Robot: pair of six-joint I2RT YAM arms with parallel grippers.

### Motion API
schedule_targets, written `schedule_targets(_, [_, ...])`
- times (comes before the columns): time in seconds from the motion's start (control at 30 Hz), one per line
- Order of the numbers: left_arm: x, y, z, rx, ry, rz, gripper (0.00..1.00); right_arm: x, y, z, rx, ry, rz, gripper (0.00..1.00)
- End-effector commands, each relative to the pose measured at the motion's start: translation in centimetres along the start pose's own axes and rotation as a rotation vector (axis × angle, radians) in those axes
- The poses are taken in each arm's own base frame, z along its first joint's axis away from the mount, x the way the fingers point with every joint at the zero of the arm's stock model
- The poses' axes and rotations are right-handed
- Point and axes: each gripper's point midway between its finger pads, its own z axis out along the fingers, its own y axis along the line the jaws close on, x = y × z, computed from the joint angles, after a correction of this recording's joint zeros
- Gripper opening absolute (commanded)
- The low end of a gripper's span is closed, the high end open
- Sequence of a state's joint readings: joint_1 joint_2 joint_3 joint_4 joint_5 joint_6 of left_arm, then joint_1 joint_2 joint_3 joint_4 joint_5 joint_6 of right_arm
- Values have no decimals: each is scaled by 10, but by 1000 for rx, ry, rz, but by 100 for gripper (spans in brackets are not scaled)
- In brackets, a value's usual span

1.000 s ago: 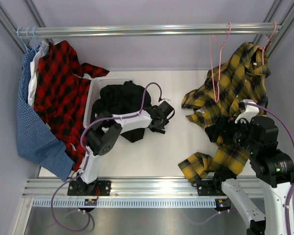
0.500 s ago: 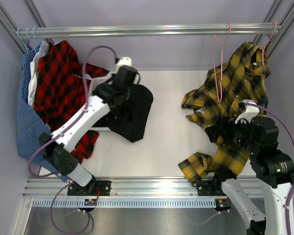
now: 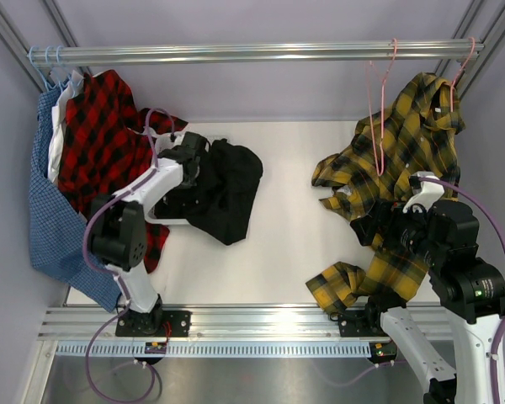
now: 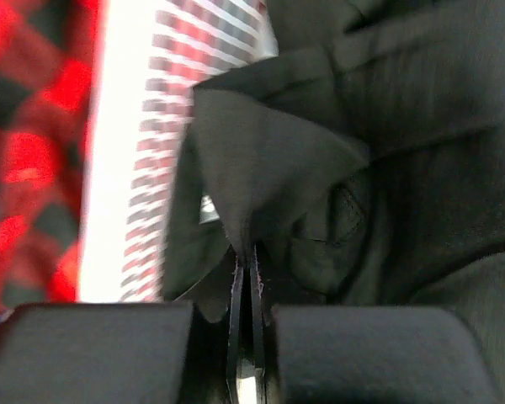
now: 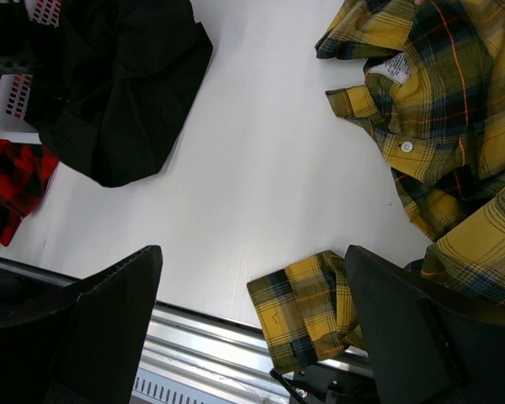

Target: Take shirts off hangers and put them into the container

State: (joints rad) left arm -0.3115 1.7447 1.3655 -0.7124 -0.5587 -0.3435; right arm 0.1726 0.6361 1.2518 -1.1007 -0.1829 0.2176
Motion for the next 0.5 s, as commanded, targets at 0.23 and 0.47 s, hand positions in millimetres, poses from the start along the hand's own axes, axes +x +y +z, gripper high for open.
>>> schedule_targets(0.23, [-27,-11,2,55,-54,-45,60,-3,4,-10,-9,-18,2,99])
schedule_targets(0.47, [-67,-6,-86,122,-222,3,99,-5,4,-10,-7,-23,-2,100])
